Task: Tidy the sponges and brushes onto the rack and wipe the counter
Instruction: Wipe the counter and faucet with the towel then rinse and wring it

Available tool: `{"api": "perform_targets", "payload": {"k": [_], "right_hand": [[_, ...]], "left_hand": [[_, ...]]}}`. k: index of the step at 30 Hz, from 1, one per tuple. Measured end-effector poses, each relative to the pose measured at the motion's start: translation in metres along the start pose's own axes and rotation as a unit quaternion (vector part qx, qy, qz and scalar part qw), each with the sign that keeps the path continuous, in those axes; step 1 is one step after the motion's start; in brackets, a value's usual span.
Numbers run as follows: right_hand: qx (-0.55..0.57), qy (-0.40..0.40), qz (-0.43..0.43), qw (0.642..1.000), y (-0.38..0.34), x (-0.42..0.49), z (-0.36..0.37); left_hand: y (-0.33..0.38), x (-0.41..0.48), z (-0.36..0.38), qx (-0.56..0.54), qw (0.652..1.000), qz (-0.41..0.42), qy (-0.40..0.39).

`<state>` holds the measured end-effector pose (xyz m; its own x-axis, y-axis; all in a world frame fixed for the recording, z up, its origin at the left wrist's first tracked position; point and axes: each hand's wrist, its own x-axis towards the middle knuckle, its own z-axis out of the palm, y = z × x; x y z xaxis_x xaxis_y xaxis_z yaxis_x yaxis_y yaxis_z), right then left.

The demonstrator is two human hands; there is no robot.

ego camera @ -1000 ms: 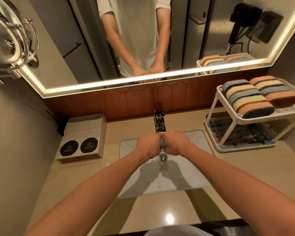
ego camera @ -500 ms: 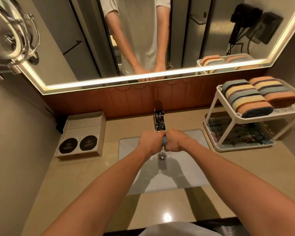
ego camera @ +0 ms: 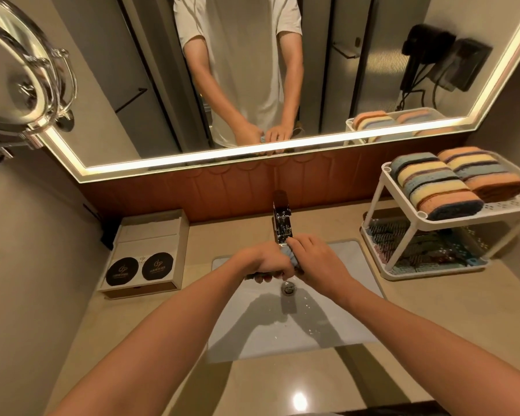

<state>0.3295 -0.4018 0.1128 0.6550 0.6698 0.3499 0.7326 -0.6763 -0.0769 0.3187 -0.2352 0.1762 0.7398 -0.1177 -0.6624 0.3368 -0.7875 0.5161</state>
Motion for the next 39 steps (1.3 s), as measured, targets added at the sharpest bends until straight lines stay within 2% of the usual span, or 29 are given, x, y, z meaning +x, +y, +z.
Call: {"api": "perform_targets", "payload": {"k": [4,6,8,9,14,18,27,29,31,35,37,39], "right_hand": [[0.041,-0.077,0.042,0.995,-0.009,0.012,-0.004],[0.046,-0.133,0.062,0.988,-0.013,0.017,-0.007],[0.032,-0.159,0.08,0.984,-0.014,0.019,-0.006],[0.029,-0.166,0.082,0.982,-0.014,0.019,-0.005],[0.009,-0.195,0.059,0.979,-0.015,0.023,0.0],[0.006,-0.199,0.056,0.978,-0.014,0.026,-0.004],[0.01,-0.225,0.087,0.971,-0.016,0.028,-0.01],[0.009,-0.212,0.087,0.973,-0.014,0.025,-0.009],[0.006,-0.19,0.09,0.978,-0.013,0.022,-0.007],[0.004,-0.095,0.062,0.994,-0.013,0.021,-0.001],[0.024,-0.069,0.043,0.996,-0.01,0.023,-0.004],[0.104,-0.06,0.066,0.991,-0.007,0.025,-0.007]], "left_hand": [[-0.002,-0.002,0.007,0.028,1.0,-0.01,0.007],[-0.002,0.001,0.013,0.127,0.99,0.003,0.061],[-0.002,0.002,0.021,0.233,0.963,0.032,0.131],[-0.003,0.004,0.026,0.252,0.955,0.034,0.153],[-0.012,0.008,0.036,0.277,0.938,0.02,0.208],[-0.016,0.012,0.039,0.287,0.923,0.051,0.252],[-0.02,0.013,0.042,0.36,0.878,0.102,0.297],[-0.02,0.013,0.041,0.348,0.882,0.112,0.297],[-0.017,0.012,0.037,0.315,0.901,0.098,0.281],[-0.023,0.009,0.029,0.12,0.96,0.047,0.247],[-0.03,0.01,0.026,0.068,0.964,0.045,0.252],[-0.042,0.015,0.026,0.061,0.956,0.049,0.282]]}}
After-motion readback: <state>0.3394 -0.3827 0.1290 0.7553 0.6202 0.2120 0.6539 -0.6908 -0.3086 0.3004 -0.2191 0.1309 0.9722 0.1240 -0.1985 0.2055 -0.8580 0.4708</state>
